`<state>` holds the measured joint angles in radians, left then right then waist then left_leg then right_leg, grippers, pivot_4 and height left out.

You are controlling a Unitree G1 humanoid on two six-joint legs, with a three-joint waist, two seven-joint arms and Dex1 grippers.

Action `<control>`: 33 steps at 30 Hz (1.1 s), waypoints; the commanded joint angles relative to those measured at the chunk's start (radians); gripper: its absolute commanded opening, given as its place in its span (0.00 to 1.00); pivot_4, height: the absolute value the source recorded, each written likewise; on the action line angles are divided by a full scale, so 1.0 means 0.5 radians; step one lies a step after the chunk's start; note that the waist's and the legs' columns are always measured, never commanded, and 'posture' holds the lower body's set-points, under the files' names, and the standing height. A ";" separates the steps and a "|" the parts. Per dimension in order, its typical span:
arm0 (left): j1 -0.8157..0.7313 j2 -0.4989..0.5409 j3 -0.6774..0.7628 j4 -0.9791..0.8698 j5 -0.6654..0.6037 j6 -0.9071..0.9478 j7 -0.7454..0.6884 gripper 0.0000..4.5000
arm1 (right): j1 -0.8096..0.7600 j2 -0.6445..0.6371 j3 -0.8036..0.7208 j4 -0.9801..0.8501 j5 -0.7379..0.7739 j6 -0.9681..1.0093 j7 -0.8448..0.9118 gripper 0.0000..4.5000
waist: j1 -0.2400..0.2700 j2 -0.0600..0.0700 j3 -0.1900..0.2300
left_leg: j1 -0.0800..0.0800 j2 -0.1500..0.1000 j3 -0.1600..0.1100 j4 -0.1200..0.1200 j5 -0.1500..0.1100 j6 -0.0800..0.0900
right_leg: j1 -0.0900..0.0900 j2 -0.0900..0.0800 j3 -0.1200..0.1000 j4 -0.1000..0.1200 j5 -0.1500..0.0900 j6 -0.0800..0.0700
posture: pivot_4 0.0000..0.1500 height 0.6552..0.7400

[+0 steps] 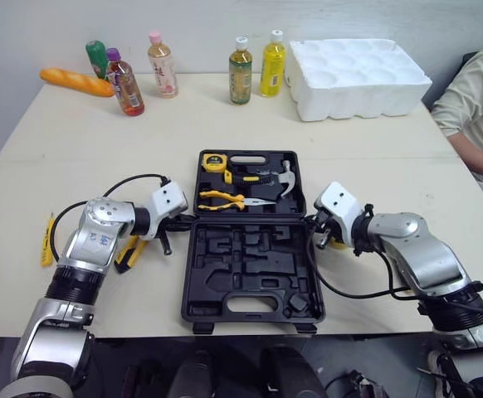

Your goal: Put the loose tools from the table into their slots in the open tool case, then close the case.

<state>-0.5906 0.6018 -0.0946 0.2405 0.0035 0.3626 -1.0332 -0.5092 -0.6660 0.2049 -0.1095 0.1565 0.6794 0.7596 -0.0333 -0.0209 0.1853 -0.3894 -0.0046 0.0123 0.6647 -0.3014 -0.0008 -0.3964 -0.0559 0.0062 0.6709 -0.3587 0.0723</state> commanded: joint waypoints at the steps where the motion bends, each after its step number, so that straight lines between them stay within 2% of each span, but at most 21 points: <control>1: 0.078 -0.026 0.066 -0.053 -0.100 0.026 0.058 0.00 | -0.016 0.001 -0.043 -0.148 0.083 -0.080 0.124 0.01 | -0.001 0.000 0.000 | 0.000 0.000 0.000 0.000 0.000 0.000 | 0.000 0.000 0.000 0.000 0.000 0.000 | 1.00 1.00; 6: 0.272 0.140 0.294 -0.208 -0.267 0.025 0.034 0.00 | 0.082 -0.231 -0.270 -0.237 0.129 -0.093 0.232 0.01 | -0.001 0.000 0.000 | -0.001 0.001 0.000 -0.002 0.000 0.000 | -0.002 0.000 -0.001 -0.002 0.000 0.000 | 1.00 1.00; 8: 0.405 0.209 0.513 -0.405 -0.519 0.242 -0.027 0.00 | 0.177 -0.320 -0.467 -0.296 0.256 -0.075 0.317 0.01 | 0.007 0.000 0.000 | -0.002 0.001 -0.001 -0.002 0.000 0.000 | -0.002 0.000 -0.001 -0.003 0.000 0.000 | 1.00 1.00; 10: 0.614 0.299 0.821 -0.637 -0.853 0.521 -0.125 0.00 | 0.352 -0.425 -0.745 -0.433 0.480 -0.015 0.486 0.15 | 0.014 0.000 0.000 | -0.002 0.001 -0.003 -0.002 -0.001 0.000 | 0.000 -0.002 -0.002 -0.005 0.000 0.000 | 1.00 1.00; 11: 0.760 0.359 0.998 -0.709 -0.965 0.653 -0.157 0.07 | 0.458 -0.478 -0.915 -0.491 0.599 0.076 0.556 0.22 | 0.014 0.000 0.000 | -0.004 0.001 -0.005 -0.003 -0.002 0.001 | 0.001 -0.002 -0.004 -0.009 0.000 0.000 | 1.00 1.00; 13: 1.043 0.462 1.292 -0.801 -1.116 0.843 -0.212 0.20 | 0.668 -0.581 -1.204 -0.548 0.742 0.199 0.661 0.42 | 0.012 0.000 0.000 | -0.002 0.001 -0.008 -0.006 -0.003 0.002 | 0.007 -0.003 -0.006 -0.016 0.000 0.000 | 1.00 1.00; 15: 1.300 0.523 1.530 -0.834 -1.179 0.907 -0.243 0.40 | 0.874 -0.667 -1.445 -0.543 0.787 0.236 0.751 0.65 | 0.011 0.001 0.001 | 0.001 0.001 -0.008 -0.006 -0.009 0.011 | 0.011 -0.004 -0.006 -0.023 0.000 0.000 | 1.00 1.00; 16: 1.410 0.540 1.628 -0.820 -1.171 0.899 -0.246 0.47 | 0.968 -0.703 -1.545 -0.519 0.780 0.233 0.790 0.73 | 0.014 0.001 0.001 | 0.004 0.001 -0.008 -0.006 -0.009 0.012 | 0.013 -0.005 -0.006 -0.025 0.000 0.000 | 1.00 1.00; 18: 1.611 0.560 1.806 -0.691 -1.086 0.782 -0.229 0.69 | 1.139 -0.776 -1.730 -0.422 0.727 0.196 0.858 0.98 | 0.014 0.001 0.001 | 0.012 0.000 -0.009 -0.007 -0.011 0.016 | 0.022 -0.006 -0.007 -0.029 0.000 0.000 | 1.00 1.00; 19: 1.680 0.568 1.875 -0.607 -1.042 0.706 -0.217 0.75 | 1.193 -0.804 -1.796 -0.369 0.706 0.175 0.881 1.00 | 0.014 0.001 0.002 | 0.016 0.000 -0.009 -0.009 -0.013 0.017 | 0.026 -0.007 -0.007 -0.031 0.000 -0.001 | 1.00 1.00; 20: 1.727 0.575 1.940 -0.487 -0.985 0.592 -0.181 0.87 | 1.231 -0.832 -1.858 -0.305 0.693 0.157 0.902 1.00 | 0.014 0.001 0.001 | 0.031 0.000 -0.009 -0.017 -0.014 0.017 | 0.039 -0.007 -0.007 -0.037 -0.001 -0.002 | 1.00 1.00; 22: 1.758 0.615 2.047 -0.217 -0.878 0.384 -0.058 0.99 | 1.269 -0.881 -1.948 -0.155 0.671 0.114 0.932 1.00 | 0.014 0.001 0.001 | 0.046 0.000 -0.007 -0.030 -0.014 0.017 | 0.051 -0.009 -0.007 -0.045 -0.002 -0.005 | 1.00 1.00; 28: 1.780 0.759 2.137 0.270 -0.758 0.043 0.047 0.99 | 1.318 -0.989 -2.003 0.312 0.491 -0.269 0.994 1.00 | 0.010 0.001 0.001 | 0.040 0.000 -0.006 -0.042 -0.014 0.014 | 0.040 -0.010 -0.008 -0.050 -0.005 -0.009 | 1.00 1.00; 33: 1.732 0.736 2.022 0.297 -0.764 -0.019 0.082 0.99 | 1.266 -0.986 -1.937 0.466 0.458 -0.455 1.013 1.00 | 0.007 0.004 0.002 | 0.040 0.000 -0.004 -0.043 -0.016 0.014 | 0.040 -0.010 -0.007 -0.052 -0.004 -0.009 | 1.00 1.00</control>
<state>0.2733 0.9648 0.9267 0.4031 -0.3830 0.3839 -0.9962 0.1284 -1.1416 -0.7511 0.1079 0.3922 0.4951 1.2552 -0.0298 -0.0188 0.1865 -0.3696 -0.0045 0.0104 0.6431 -0.3093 0.0061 -0.3764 -0.0611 0.0023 0.6451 -0.3609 0.0678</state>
